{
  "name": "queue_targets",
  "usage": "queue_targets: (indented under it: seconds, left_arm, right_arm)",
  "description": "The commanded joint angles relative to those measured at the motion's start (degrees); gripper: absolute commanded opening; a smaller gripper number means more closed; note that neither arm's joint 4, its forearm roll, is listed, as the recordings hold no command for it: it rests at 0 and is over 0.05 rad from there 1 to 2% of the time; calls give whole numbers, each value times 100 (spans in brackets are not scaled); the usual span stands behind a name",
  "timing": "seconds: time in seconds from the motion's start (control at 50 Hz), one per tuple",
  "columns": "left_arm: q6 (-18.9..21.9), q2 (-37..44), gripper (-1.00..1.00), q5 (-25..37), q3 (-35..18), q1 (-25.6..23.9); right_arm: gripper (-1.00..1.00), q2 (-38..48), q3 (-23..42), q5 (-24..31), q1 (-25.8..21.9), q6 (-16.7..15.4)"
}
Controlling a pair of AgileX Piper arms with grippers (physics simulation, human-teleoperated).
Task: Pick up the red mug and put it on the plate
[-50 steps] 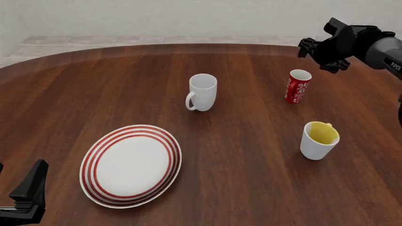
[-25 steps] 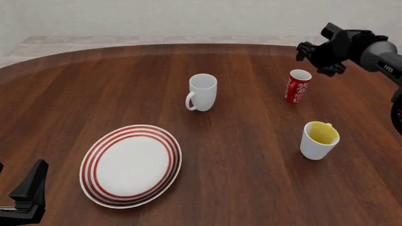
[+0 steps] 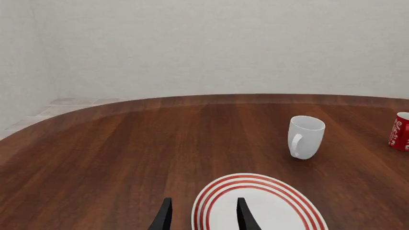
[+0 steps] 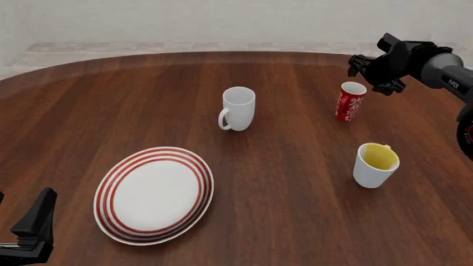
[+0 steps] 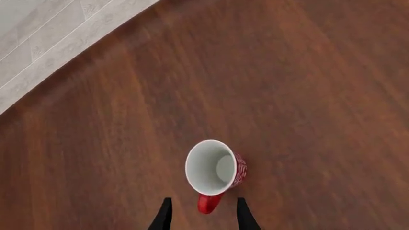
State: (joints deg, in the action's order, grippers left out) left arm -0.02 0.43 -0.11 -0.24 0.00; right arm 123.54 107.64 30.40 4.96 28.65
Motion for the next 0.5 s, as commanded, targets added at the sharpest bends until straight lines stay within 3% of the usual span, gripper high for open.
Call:
queue_targets:
  seconds: [0.02, 0.5]
  left_arm:
    - [0, -1, 100, 0, 0, 0]
    - [1, -1, 100, 0, 0, 1]
  right_arm:
    - [100, 119, 128, 27, 1, 13]
    - [100, 222, -190, -143, -8, 255]
